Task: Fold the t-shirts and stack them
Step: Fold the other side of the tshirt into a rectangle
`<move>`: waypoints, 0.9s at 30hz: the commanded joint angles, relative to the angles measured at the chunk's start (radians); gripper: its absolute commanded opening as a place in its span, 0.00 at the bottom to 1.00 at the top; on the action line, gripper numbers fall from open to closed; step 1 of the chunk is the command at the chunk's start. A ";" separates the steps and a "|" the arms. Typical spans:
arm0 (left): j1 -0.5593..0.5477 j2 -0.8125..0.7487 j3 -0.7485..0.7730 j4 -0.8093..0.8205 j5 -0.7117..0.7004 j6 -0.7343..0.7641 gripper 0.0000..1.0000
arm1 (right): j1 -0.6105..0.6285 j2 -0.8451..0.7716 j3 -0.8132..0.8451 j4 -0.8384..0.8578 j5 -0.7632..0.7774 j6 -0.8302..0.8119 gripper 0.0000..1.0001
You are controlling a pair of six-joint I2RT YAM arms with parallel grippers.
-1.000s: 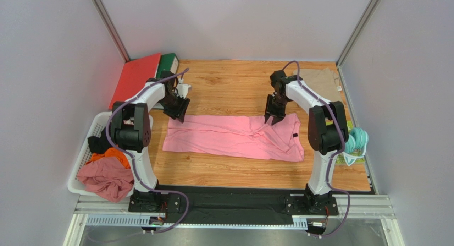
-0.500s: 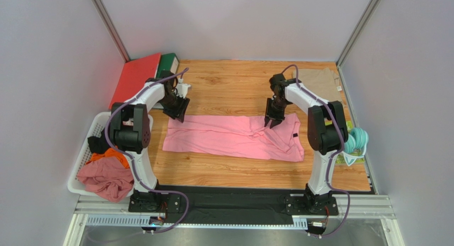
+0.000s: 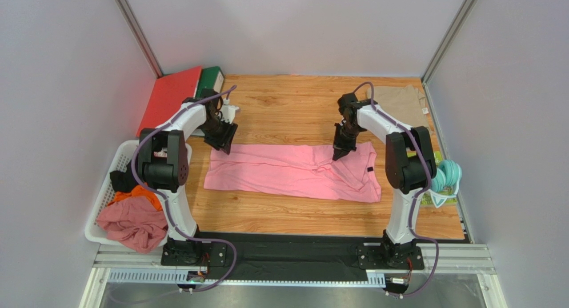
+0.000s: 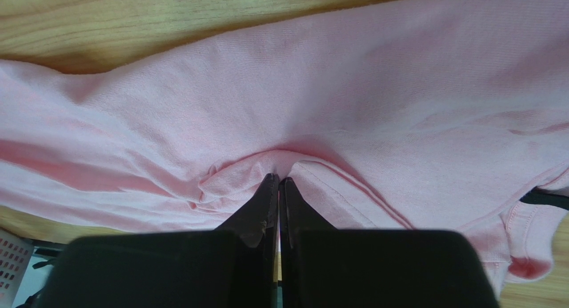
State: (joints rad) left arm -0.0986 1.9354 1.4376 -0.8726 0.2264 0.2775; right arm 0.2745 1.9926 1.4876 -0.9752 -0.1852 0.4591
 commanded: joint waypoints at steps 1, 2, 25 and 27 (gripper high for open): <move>-0.006 -0.058 0.003 -0.005 0.010 0.022 0.56 | 0.005 -0.047 0.031 0.003 -0.017 0.009 0.00; -0.006 -0.058 0.001 -0.006 0.010 0.025 0.56 | 0.008 -0.060 0.030 -0.006 -0.017 0.012 0.00; -0.006 -0.069 -0.005 0.003 0.014 0.026 0.56 | 0.262 -0.305 -0.378 0.102 -0.016 0.236 0.07; -0.006 -0.067 -0.008 0.006 0.014 0.028 0.56 | 0.273 -0.319 -0.374 0.096 -0.017 0.242 0.07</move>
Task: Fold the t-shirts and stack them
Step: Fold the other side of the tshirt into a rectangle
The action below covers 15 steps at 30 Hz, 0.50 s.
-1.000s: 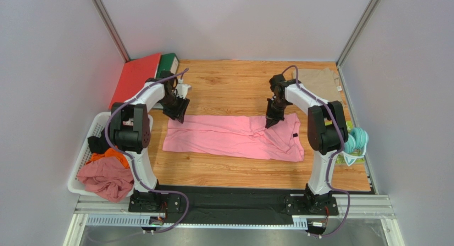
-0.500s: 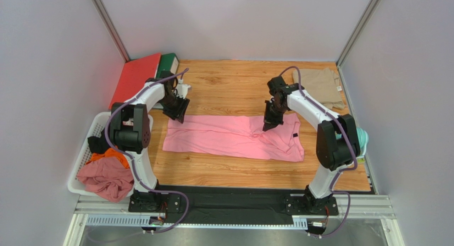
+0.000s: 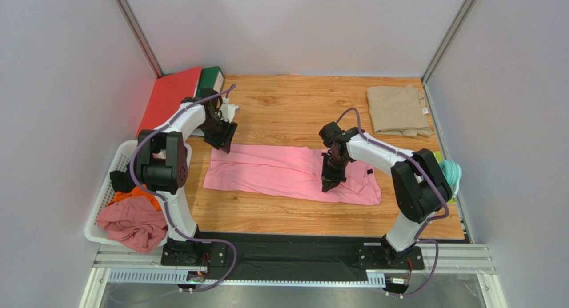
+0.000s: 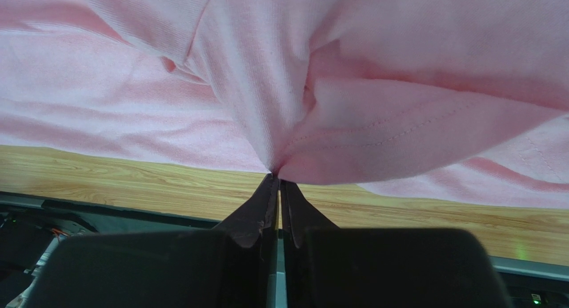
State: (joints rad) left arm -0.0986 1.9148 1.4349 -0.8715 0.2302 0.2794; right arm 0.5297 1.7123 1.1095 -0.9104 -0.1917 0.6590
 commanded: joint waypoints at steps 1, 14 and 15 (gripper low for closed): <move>-0.006 -0.043 -0.005 0.006 0.012 0.024 0.56 | 0.023 -0.043 0.006 0.027 -0.012 0.050 0.07; -0.006 -0.051 -0.013 0.011 0.023 0.024 0.56 | 0.139 0.049 0.026 0.071 -0.060 0.091 0.31; -0.006 -0.053 -0.013 0.011 0.023 0.024 0.56 | 0.139 0.047 0.042 0.045 -0.043 0.084 0.31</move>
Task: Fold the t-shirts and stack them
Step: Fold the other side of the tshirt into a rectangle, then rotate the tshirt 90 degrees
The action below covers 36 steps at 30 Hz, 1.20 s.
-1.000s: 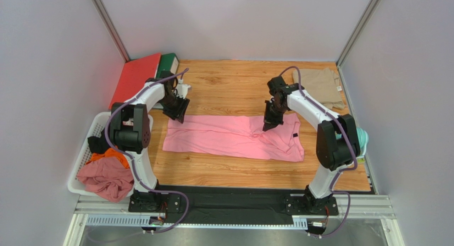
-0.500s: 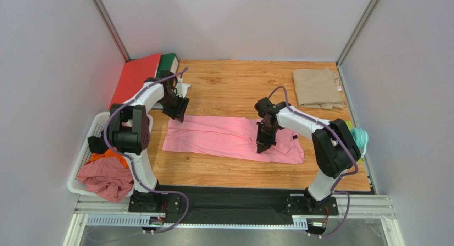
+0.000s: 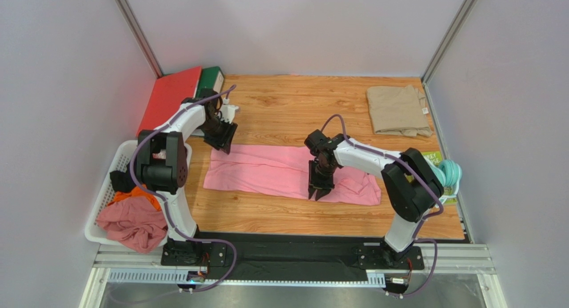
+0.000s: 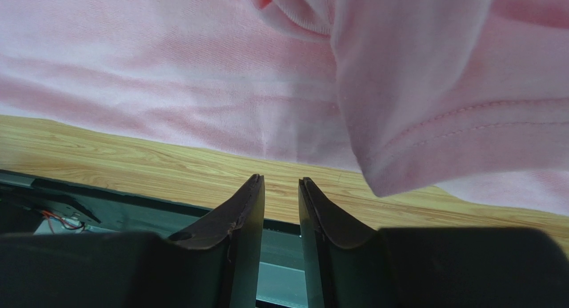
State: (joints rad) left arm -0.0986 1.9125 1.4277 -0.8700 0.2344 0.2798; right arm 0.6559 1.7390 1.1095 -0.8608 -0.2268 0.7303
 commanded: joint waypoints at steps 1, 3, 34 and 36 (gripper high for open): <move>-0.006 -0.050 -0.007 0.009 0.019 0.025 0.56 | 0.008 0.014 0.064 -0.032 0.012 0.001 0.31; -0.006 -0.052 -0.010 0.009 0.014 0.028 0.56 | -0.010 -0.005 0.118 -0.098 0.067 -0.028 0.31; -0.006 -0.072 0.022 -0.030 0.032 0.027 0.56 | 0.272 0.086 0.269 -0.353 0.684 -0.465 0.38; -0.006 -0.076 0.023 -0.032 0.031 0.027 0.56 | 0.303 0.132 0.282 -0.359 0.705 -0.462 0.38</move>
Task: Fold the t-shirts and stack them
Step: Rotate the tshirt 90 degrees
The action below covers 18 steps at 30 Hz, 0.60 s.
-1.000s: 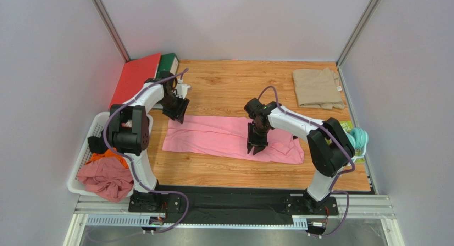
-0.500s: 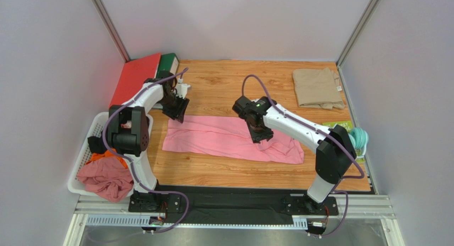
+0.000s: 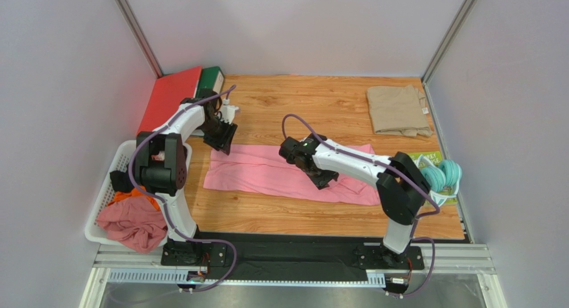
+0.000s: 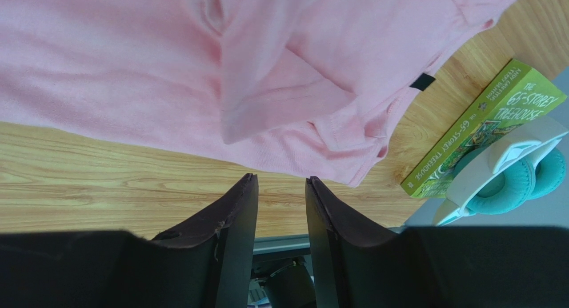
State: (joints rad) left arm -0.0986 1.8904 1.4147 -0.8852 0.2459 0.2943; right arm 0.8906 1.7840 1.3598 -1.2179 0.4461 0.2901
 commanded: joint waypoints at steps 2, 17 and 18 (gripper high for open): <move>-0.006 -0.054 0.035 -0.018 0.012 0.017 0.56 | 0.074 0.107 0.041 -0.006 0.029 -0.016 0.38; -0.004 -0.054 0.032 -0.018 0.009 0.020 0.56 | 0.067 0.144 0.048 0.038 0.052 -0.022 0.37; -0.004 -0.053 0.033 -0.020 0.010 0.022 0.56 | 0.067 0.152 0.050 0.049 0.051 -0.022 0.37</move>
State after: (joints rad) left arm -0.0986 1.8900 1.4147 -0.8974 0.2459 0.2947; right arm 0.9649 1.9182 1.3758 -1.2079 0.4698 0.2821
